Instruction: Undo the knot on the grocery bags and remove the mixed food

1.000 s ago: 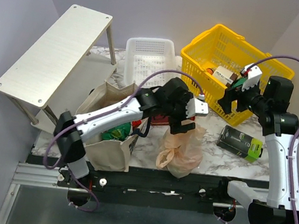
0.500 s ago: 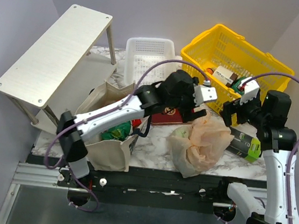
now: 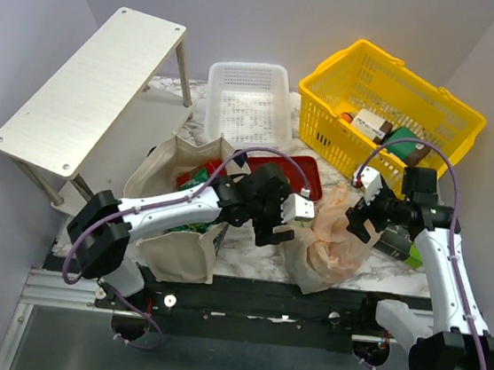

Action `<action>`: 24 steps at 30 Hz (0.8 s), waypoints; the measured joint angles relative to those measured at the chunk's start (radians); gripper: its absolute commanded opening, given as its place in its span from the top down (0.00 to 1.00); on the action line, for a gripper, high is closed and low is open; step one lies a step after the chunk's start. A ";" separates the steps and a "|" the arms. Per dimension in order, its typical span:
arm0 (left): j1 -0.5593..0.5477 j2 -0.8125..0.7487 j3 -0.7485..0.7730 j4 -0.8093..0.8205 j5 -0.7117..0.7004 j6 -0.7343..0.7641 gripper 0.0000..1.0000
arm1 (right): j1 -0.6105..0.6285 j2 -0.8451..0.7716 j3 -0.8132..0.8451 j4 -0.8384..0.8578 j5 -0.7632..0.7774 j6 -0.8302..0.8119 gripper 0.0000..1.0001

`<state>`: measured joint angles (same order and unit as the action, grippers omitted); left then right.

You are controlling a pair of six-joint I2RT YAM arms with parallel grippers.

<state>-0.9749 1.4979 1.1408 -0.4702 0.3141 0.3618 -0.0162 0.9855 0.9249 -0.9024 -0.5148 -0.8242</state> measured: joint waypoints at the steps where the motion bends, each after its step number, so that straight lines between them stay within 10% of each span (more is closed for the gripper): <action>1: 0.001 0.025 0.003 0.012 0.008 0.000 0.02 | 0.000 0.018 -0.014 0.000 0.001 -0.019 0.00; 9: 0.002 0.204 0.052 0.172 0.103 0.015 0.23 | 0.000 0.066 -0.116 0.056 0.031 -0.040 0.01; 16: -0.002 0.261 0.044 0.196 0.159 0.072 0.93 | 0.000 0.053 -0.181 0.087 0.039 -0.007 0.02; 24: 0.015 0.240 0.024 0.180 0.146 0.103 1.00 | 0.000 0.045 -0.199 0.089 0.022 0.064 0.07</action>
<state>-0.9600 1.7374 1.1645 -0.2897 0.4606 0.4652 -0.0162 1.0309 0.7258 -0.8139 -0.4927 -0.7601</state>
